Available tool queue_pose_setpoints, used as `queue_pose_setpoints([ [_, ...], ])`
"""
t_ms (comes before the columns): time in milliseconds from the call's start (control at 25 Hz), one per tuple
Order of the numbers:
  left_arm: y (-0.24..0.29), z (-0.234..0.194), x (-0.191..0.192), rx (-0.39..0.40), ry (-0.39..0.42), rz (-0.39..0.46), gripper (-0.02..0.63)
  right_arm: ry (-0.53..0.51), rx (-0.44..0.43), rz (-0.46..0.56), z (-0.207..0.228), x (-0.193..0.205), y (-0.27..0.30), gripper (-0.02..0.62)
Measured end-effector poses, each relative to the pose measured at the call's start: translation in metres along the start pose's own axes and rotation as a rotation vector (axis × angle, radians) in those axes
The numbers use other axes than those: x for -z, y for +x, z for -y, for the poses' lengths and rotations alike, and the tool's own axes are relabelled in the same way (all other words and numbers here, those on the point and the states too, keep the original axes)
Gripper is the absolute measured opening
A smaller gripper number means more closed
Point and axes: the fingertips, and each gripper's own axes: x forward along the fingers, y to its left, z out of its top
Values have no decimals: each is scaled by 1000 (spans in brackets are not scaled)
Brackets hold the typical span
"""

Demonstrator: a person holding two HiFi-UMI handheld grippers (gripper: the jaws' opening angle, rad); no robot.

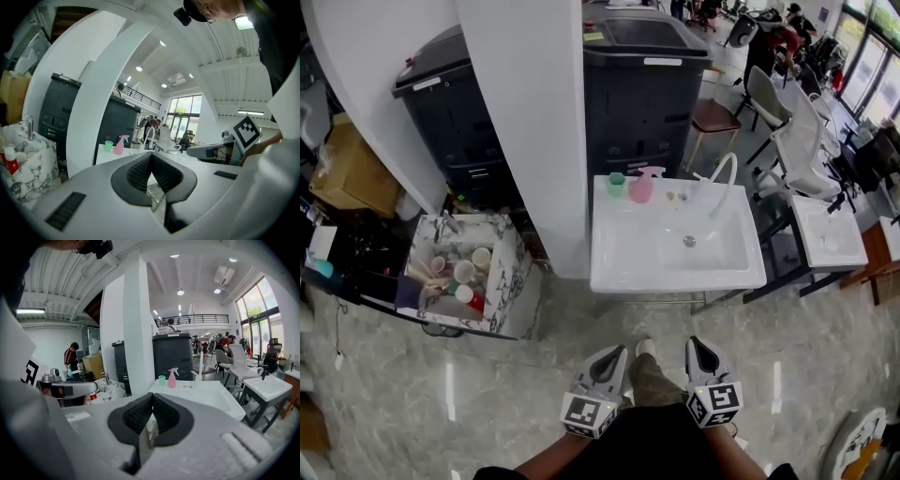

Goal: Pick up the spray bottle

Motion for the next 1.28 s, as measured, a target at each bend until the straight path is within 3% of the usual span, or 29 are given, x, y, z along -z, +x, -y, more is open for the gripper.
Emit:
queue_pose_setpoints([
  [360,46,-43,-10,-69,-7,-10,15,29,-58,32,15,-15,66,-2],
  [560,105,-81,-40,-64,33,51,15,76,-75,60,49,-37,130,-2],
  [840,215,-120,-59,-81,7,-3,17,101,-64,85,117,-83,212,-2],
  [1280,352,-185,-50,-132,5,-91,15,98,-104,108,169,-129,326,-2],
])
